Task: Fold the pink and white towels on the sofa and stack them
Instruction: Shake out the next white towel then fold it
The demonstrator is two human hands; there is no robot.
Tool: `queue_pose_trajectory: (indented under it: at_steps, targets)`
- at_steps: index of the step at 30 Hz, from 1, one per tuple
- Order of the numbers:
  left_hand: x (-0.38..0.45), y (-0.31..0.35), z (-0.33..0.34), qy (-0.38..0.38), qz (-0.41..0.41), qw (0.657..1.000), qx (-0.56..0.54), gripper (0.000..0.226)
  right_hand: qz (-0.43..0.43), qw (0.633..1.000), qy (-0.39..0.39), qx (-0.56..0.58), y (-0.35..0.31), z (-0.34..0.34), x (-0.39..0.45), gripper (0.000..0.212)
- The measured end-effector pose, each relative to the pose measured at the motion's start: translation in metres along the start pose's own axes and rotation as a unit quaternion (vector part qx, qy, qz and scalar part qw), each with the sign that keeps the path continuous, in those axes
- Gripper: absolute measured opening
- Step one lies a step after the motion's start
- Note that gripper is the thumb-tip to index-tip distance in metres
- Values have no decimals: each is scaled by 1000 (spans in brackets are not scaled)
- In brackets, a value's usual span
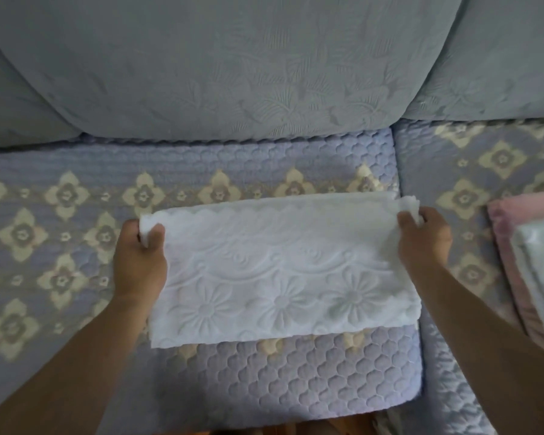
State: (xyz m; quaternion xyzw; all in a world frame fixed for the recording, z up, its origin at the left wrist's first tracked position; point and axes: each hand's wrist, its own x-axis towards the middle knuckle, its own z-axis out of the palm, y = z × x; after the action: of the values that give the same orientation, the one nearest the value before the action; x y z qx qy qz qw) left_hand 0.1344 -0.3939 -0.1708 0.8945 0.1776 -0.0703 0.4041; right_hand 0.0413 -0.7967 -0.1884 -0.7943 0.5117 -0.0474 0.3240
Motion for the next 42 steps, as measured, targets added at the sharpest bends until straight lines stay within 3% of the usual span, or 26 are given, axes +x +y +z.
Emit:
queue_pose_trajectory:
  at_steps: [4,7,10,12,14,15,18,20,24,28,30,33,35,37,40,42]
  targets:
    - [9,-7,4,28,16,999,12,31,-73,997,33,18,-4,1,3,22]
    - [28,-15,18,62,19,997,43,34,-78,997,20,18,-3,20,22,25]
    - [26,-19,29,97,88,972,197,45,-35,999,-9,13,1,35,25,37]
    - [-3,-14,36,45,232,923,304,51,-83,995,41,-36,0,34,11,45]
    - [-42,-5,48,-62,337,870,355,57,-225,962,120,-101,-8,30,-19,45]
    - [-57,-4,57,-103,358,851,370,58,-292,943,116,-111,-13,32,-41,45]
    - [-66,-7,81,-149,312,837,423,60,-391,898,-57,-195,-24,54,-98,59]
    - [-50,-13,90,-154,236,849,446,64,-353,889,-102,-273,-11,71,-90,66]
    - [-20,-31,93,-140,191,866,440,65,-194,938,-94,-272,19,77,-20,70]
    - [4,-27,89,-172,179,879,407,64,-186,934,-116,-281,19,75,-7,68]
    - [6,-22,79,-173,182,884,396,64,-196,940,-91,-262,-1,66,-15,70]
    - [-5,-23,54,-116,217,892,380,64,-301,947,-94,-61,-51,56,-77,64]
    - [-13,-31,44,-103,249,882,387,64,-272,934,-198,124,-82,66,-135,58]
    - [-14,-43,43,-118,252,871,406,63,-202,918,-260,223,-94,90,-168,57]
    - [1,-57,52,-143,233,873,403,64,-141,930,-255,225,-79,138,-159,58]
    - [13,-64,52,-133,245,879,386,66,-177,936,-236,190,-64,161,-147,57]
